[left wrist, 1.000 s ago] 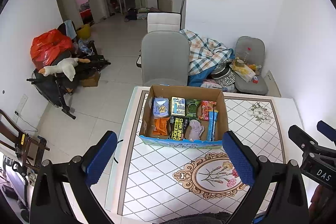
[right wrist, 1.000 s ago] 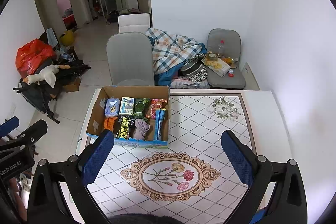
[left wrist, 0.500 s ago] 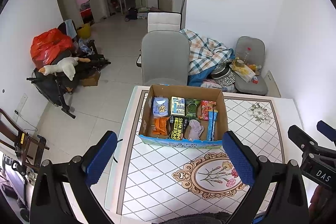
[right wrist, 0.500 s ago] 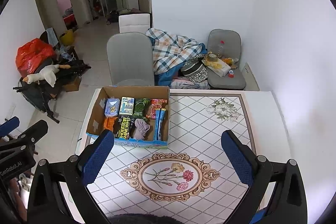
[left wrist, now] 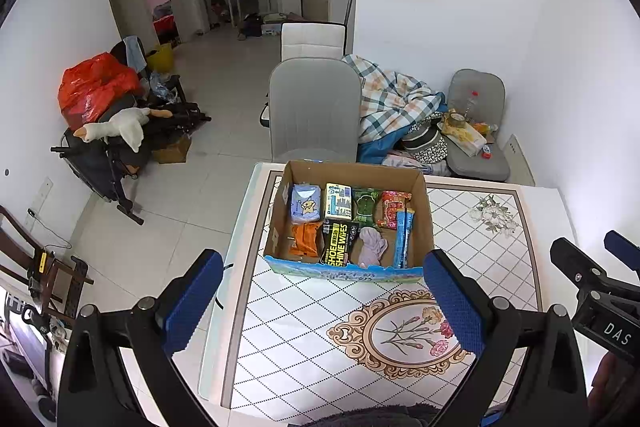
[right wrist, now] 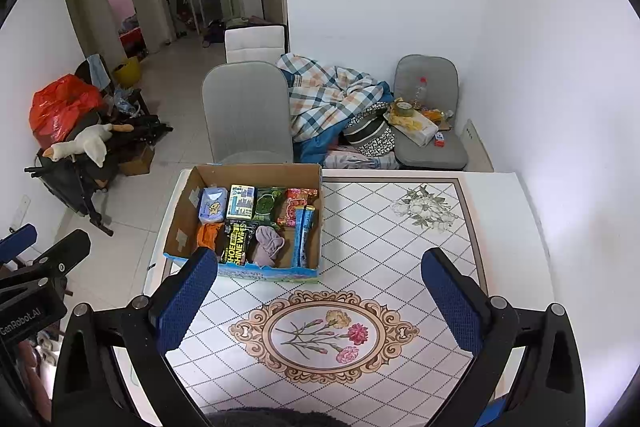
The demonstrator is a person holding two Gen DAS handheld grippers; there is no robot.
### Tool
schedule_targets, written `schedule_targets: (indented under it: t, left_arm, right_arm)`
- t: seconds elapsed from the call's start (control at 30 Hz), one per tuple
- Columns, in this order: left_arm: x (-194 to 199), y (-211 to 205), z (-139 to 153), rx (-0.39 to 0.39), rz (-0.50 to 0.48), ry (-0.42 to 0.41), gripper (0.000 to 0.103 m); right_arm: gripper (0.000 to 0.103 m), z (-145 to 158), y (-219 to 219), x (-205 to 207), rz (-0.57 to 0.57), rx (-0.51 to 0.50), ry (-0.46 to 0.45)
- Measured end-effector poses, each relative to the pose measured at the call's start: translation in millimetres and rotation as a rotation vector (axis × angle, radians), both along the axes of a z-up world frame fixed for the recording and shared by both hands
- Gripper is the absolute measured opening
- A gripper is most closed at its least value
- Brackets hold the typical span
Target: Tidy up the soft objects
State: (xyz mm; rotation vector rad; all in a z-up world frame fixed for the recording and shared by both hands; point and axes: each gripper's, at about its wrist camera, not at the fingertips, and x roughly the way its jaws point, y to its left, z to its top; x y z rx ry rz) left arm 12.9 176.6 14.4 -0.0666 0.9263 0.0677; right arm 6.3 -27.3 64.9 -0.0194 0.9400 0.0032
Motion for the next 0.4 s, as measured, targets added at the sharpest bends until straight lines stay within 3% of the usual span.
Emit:
schedule_targets:
  t: [0.4]
  left_arm:
    - [0.3, -3.8, -2.7, -0.003, 0.004, 0.005, 0.103]
  right_arm:
    - [0.103, 0.1, 0.0, -0.2, -0.001, 0.005, 0.002]
